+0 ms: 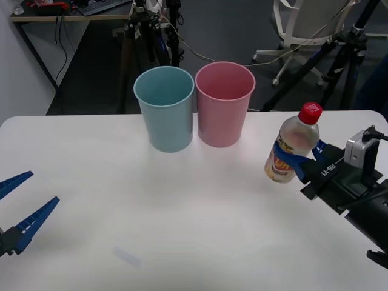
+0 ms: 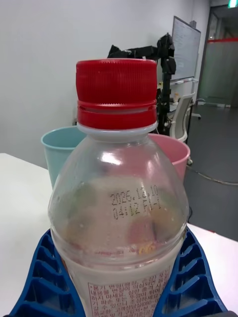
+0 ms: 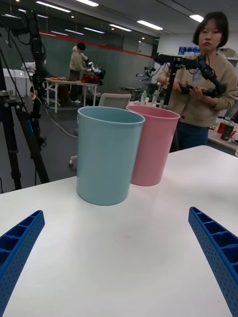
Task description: Grasp the object on the table and drop it into the matching bin: aluminum can to the light blue bin, PET bottle to the pink bin.
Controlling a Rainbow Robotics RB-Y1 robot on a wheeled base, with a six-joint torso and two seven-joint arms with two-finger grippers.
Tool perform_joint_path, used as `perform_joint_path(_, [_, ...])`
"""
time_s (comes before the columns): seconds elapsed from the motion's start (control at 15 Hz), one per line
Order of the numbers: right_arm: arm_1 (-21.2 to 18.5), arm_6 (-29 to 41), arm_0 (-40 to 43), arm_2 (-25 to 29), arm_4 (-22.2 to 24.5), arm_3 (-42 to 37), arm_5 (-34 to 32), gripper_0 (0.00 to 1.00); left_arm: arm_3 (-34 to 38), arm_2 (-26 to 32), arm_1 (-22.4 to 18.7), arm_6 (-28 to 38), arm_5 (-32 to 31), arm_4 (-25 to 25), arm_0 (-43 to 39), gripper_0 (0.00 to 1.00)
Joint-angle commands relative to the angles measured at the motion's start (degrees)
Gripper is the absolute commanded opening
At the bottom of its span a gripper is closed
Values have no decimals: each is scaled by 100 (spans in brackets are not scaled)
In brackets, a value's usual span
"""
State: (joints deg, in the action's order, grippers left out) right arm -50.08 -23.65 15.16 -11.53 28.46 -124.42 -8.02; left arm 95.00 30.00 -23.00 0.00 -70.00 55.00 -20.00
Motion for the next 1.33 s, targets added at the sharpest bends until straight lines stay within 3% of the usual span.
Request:
perform_joint_path(0.07, [-591,9,-338,2,-491,-249,249,0,0,0,0,0,0,0,0,100])
perform_joint_path(0.2, [-846,79,-628,-7,-570,-267,319,0,0,0,0,0,0,0,0,100])
perform_joint_path(0.73, [-2015,202,-1894,-192,-2336,-240,416,0,0,0,0,0,0,0,0,100])
perform_joint_path(0.87, [-2129,246,-2579,-658,-2697,-12,468,0,0,0,0,0,0,0,0,100])
perform_joint_path(1.07, [-2112,326,-3757,-1519,-2776,630,468,0,0,0,0,0,0,0,0,100])
perform_joint_path(1.33, [-1804,501,-5198,-2494,-2934,1570,468,0,0,0,0,0,0,0,0,100])
